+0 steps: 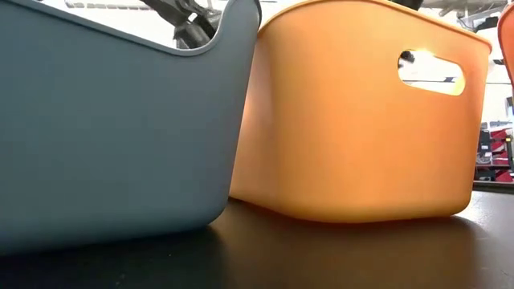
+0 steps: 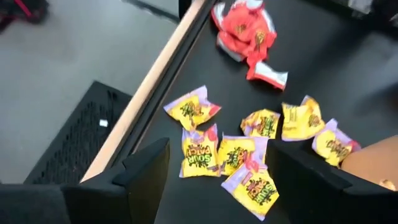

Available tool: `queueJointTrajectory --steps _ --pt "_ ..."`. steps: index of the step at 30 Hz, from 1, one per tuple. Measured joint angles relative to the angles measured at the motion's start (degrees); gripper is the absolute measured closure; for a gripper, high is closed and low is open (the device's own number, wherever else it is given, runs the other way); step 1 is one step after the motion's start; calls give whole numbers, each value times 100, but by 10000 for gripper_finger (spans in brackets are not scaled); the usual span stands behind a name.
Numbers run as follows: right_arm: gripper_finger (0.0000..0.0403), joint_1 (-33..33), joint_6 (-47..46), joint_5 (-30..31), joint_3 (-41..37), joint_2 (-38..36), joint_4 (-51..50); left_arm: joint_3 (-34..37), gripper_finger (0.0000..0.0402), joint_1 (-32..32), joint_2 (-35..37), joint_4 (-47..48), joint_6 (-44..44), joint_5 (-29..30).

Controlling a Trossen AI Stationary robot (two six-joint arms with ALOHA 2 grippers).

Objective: Sort candy
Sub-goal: Put the orange chocolate into the orange bin

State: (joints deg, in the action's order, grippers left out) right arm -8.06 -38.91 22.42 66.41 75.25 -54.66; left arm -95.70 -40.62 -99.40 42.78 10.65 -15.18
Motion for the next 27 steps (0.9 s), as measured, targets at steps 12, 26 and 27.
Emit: queueJointTrajectory --steps 12,26,27 --pt "117 -1574 356 -1441 138 1828 556 3156 139 40 2367 -2129 -877 -6" --pt "117 -1553 -16 -1445 1774 3978 -262 5221 139 435 4693 -2865 -1160 22" --pt "117 -1582 -33 -1435 1842 4063 -307 5325 139 451 4789 -2905 -1158 22"
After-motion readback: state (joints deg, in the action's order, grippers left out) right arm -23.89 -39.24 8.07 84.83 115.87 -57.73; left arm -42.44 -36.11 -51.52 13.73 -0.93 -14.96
